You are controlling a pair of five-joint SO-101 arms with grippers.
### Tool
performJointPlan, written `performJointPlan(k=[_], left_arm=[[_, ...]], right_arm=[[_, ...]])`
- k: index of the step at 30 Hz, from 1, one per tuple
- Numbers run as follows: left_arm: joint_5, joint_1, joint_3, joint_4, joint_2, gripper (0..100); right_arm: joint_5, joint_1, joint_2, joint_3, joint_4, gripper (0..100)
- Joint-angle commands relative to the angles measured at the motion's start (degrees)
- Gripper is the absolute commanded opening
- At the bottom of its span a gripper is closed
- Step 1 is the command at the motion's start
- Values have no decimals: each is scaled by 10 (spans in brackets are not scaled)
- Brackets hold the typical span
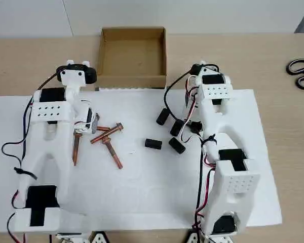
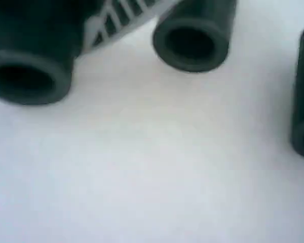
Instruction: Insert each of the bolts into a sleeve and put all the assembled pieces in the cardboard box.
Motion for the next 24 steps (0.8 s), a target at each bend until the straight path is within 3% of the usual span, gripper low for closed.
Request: performJointPlan(k=[1, 9, 15, 19, 24], left_arm=[[-4, 4, -7, -11, -11, 148], [-4, 4, -68, 19, -11, 54], [-6, 4, -151, 86, -8, 51], [-47, 24, -183, 126, -5, 116], [-127, 60, -182, 133, -5, 175]], right_arm=[[0, 11, -31, -65, 71, 2], [0, 19, -109, -147, 164, 3], [1, 27, -167, -127, 170, 3], [11, 50, -201, -85, 170, 3], [87, 89, -233, -26, 169, 3]])
